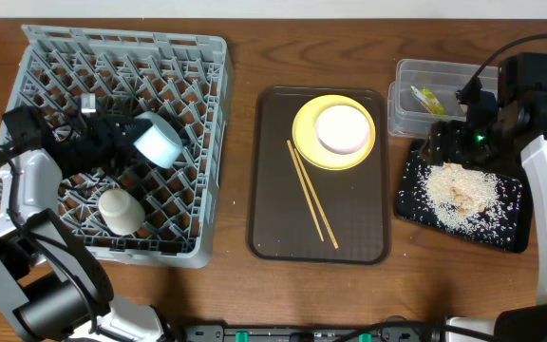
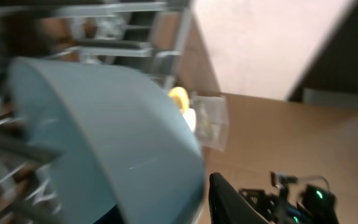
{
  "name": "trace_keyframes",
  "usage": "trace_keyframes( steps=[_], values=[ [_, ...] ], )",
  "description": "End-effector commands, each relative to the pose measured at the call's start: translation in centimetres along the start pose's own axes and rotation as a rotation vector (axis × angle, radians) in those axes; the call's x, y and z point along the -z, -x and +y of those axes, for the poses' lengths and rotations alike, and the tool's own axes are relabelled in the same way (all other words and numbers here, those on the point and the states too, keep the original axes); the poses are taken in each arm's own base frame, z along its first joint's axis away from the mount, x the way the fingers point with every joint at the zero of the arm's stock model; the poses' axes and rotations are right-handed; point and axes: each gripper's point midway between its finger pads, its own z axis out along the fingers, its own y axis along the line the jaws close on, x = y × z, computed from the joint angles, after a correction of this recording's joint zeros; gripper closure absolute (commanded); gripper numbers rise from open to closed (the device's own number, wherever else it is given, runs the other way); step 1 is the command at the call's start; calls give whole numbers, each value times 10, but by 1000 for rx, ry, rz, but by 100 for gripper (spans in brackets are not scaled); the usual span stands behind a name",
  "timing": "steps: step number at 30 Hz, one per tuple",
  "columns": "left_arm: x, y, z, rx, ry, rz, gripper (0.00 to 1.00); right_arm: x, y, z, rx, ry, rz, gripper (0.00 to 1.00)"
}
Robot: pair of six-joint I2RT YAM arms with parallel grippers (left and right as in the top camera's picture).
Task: Sort waste into correct bins and load items into the dishwasher
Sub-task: 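Release the blue bowl and move the left gripper to the yellow plate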
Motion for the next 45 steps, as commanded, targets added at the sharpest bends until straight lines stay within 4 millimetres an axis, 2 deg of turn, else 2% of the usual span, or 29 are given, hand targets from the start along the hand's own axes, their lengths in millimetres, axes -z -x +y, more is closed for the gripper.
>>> trace_keyframes(
  steps=[1, 5, 8, 11, 17, 23, 29, 32, 35, 40, 45],
  values=[
    [8, 7, 34, 38, 167, -46, 68, 7, 3, 2, -3, 8, -21, 21],
    [16, 8, 42, 65, 201, -64, 51, 7, 3, 2, 0, 8, -20, 21],
    [21, 11, 43, 69, 201, -79, 32, 7, 3, 2, -1, 8, -20, 21],
    [27, 13, 43, 72, 201, -96, 22, 7, 3, 2, -1, 8, -20, 21],
    [49, 21, 39, 62, 199, -164, 14, 7, 3, 2, -1, 8, -20, 21],
    [68, 26, 22, -24, 254, -244, 11, 7, 3, 2, -1, 7, -20, 21],
    [70, 13, -26, -186, 261, -282, 10, 7, 3, 2, 0, 7, -20, 21],
    [59, 0, -46, -290, 327, -287, 10, 7, 3, 2, 0, 8, -22, 20],
    [40, -17, -66, -413, 402, -281, 9, 7, 4, 2, 0, 8, -23, 18],
    [-16, -50, -100, -638, 449, -228, 9, 7, 4, 2, 0, 8, -23, 16],
    [-76, -81, -116, -830, 501, -186, 8, 7, 1, 1, -3, 6, -13, 14]
  ],
)
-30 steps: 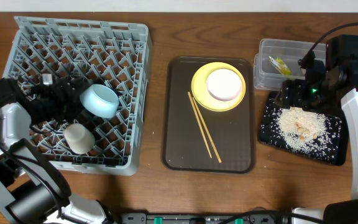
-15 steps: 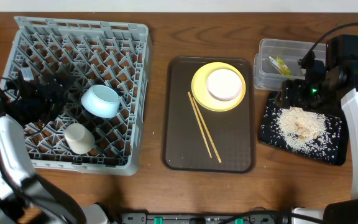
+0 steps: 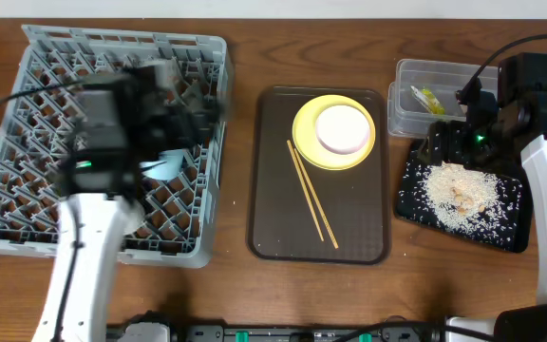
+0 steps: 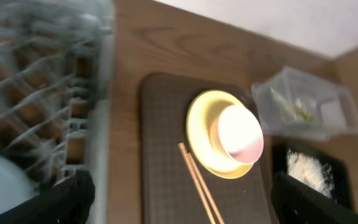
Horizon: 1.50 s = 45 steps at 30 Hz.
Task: Sort waste into correct bins and load items into the dishwasher
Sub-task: 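Release the blue bowl and move the left gripper to the yellow plate, then grasp the small white plate on the yellow plate with the left gripper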
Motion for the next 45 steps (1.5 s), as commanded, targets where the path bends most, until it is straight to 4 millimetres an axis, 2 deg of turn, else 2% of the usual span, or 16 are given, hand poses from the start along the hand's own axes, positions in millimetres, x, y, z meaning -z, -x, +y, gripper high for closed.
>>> trace_keyframes(
  steps=[1, 4, 7, 8, 11, 14, 18, 21, 26, 30, 32, 35, 39, 43, 45],
  values=[
    [-27, -5, -14, -124, 122, -12, 8, 7, 1, -1, -4, -6, -12, 14],
    [-58, -22, -47, -243, 69, 23, 7, 8, -6, -17, -79, -100, 9, 15],
    [-92, -43, -77, -318, -1, 60, 7, 12, -11, -43, -201, -225, 11, 12],
    [-103, -50, -85, -335, -20, 72, 7, 13, -11, -46, -215, -233, 11, 11],
    [-132, -70, -101, -369, -47, 117, 7, 15, -13, -53, -242, -234, 14, 7],
    [-156, -78, -115, -417, -32, 153, 7, 17, -14, -58, -261, -238, 17, 3],
    [-178, -84, -141, -476, -62, 180, 7, 17, -15, -59, -266, -239, 18, 1],
    [-194, -98, -156, -522, -82, 206, 7, 17, -15, -59, -265, -239, 18, 1],
    [-222, -137, -145, -558, -32, 288, 7, 17, -15, -59, -265, -239, 18, 1],
    [-236, -173, -128, -570, 1, 391, 9, 17, -15, -59, -264, -239, 17, 1],
    [-240, -184, -120, -571, 18, 428, 10, 17, -15, -59, -264, -239, 17, 1],
    [-241, -191, -108, -584, 58, 457, 15, 17, -15, -59, -264, -239, 16, 1],
    [-240, -188, -95, -603, 133, 453, 27, 17, -14, -59, -265, -239, 16, 1],
    [-240, -184, -89, -612, 168, 441, 32, 17, -14, -59, -265, -239, 16, 1],
    [-241, -184, -90, -611, 166, 437, 39, 17, -14, -59, -265, -239, 16, 1]
  ],
)
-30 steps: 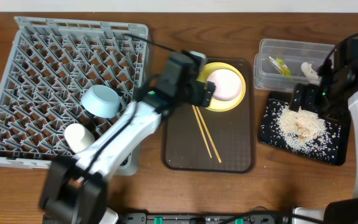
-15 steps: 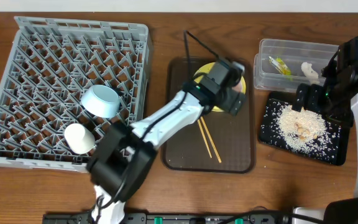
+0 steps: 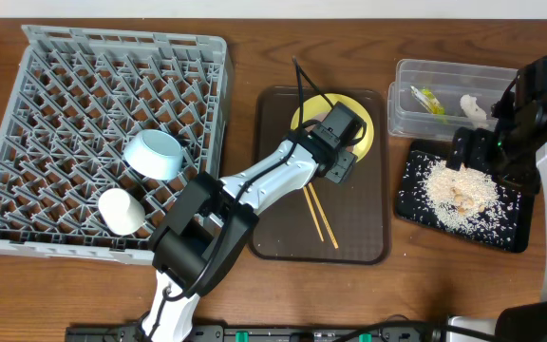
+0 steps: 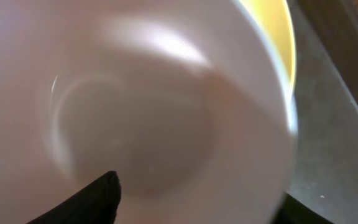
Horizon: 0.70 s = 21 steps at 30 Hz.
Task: Sort waste into correct bins and load items into the dishwasher
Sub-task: 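Grasp the small white plate on the yellow plate with the left gripper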
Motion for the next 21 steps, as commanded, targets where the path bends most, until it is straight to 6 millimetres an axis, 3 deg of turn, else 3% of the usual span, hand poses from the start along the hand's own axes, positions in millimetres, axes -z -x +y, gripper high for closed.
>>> trace_keyframes(
  steps=[1, 5, 14, 21],
  values=[
    [2, 4, 8, -9, 50, -13, 46, 6, 4, -2, -15, -8, -27, 1],
    [2, 2, 9, -9, 51, -1, 64, 6, 4, -2, -15, -7, -28, 1],
    [3, -8, 10, -11, 56, 37, 85, 6, 5, -2, -15, -7, -31, 1],
    [24, 6, 9, -9, 50, -10, 92, 6, 5, -2, -15, -7, -31, 1]
  ],
)
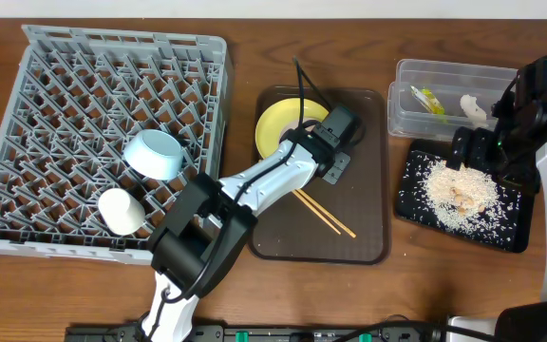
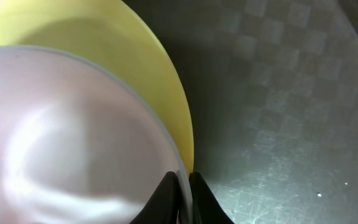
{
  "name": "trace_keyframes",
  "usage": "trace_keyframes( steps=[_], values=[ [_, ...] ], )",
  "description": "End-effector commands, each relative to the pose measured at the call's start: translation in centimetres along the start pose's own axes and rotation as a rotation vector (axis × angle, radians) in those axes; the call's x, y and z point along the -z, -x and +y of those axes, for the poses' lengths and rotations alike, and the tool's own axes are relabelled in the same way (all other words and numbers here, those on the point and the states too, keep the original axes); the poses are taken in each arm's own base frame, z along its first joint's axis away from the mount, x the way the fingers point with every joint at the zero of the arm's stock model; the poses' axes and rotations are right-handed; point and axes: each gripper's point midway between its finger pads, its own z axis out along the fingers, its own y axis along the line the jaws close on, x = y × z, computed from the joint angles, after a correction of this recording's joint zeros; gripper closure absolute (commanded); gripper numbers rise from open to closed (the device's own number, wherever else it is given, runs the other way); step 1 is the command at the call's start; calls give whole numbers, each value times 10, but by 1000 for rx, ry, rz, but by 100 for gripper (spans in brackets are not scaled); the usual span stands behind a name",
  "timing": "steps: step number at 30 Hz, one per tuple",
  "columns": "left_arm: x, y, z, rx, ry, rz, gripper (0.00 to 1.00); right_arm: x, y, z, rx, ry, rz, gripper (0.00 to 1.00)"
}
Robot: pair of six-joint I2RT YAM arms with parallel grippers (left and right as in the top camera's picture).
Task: Sort waste into correct bins and load items into the dishwasher
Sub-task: 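Grasp the small white plate on the yellow plate with the left gripper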
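My left gripper (image 2: 182, 177) is shut on the rim of a pale pink bowl (image 2: 73, 137), one finger inside and one outside. The bowl sits on a yellow plate (image 2: 160, 93) on the dark brown tray (image 2: 278, 93). In the overhead view the left gripper (image 1: 333, 126) covers the bowl, and the yellow plate (image 1: 278, 128) lies at the tray's upper left. Two chopsticks (image 1: 326, 211) lie slanted on the tray. My right gripper (image 1: 465, 147) hovers at the top edge of the black tray of rice (image 1: 459, 195); its jaws do not show.
The grey dishwasher rack (image 1: 65, 85) fills the left side and holds a blue bowl (image 1: 155, 154) and a white cup (image 1: 122, 211). A clear container (image 1: 444, 85) with scraps stands at the back right. My left arm stretches across the tray's left edge.
My left gripper went from open around the pink bowl to shut on its rim. The yellow plate has shifted left on the tray, and the chopsticks now lie more slanted. The right arm is unchanged.
First my left gripper was in the rack with the blue bowl. Then it was above the rack's right side, the bowl left in the rack. Later it was open at the pink bowl, and a white scrap lay in the clear container. Now it grips the bowl's rim.
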Motion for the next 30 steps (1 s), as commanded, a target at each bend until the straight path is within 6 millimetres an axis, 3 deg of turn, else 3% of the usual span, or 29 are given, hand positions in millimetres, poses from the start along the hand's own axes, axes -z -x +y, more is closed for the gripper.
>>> trace_keyframes(
  steps=[1, 8, 16, 19, 24, 30],
  values=[
    [25, 16, 2, 14, 3, -55, 92, 6, 4, -2, -15, -7, -29, 1],
    [68, 35, 10, 33, 1, -138, 92, 6, 4, -2, -15, -7, -29, 1],
    [132, 49, 67, 146, 21, -228, 92, 6, 4, -2, -15, -7, -29, 1],
    [146, 50, 71, 177, -79, -247, 92, 6, 5, -2, -15, -7, -30, 1],
    [135, 42, 59, 163, -108, -209, 90, 6, 5, -2, -15, -7, -29, 1],
    [95, 27, 23, 102, -142, -121, 72, 6, 5, -2, -15, -7, -29, 1]
  ],
)
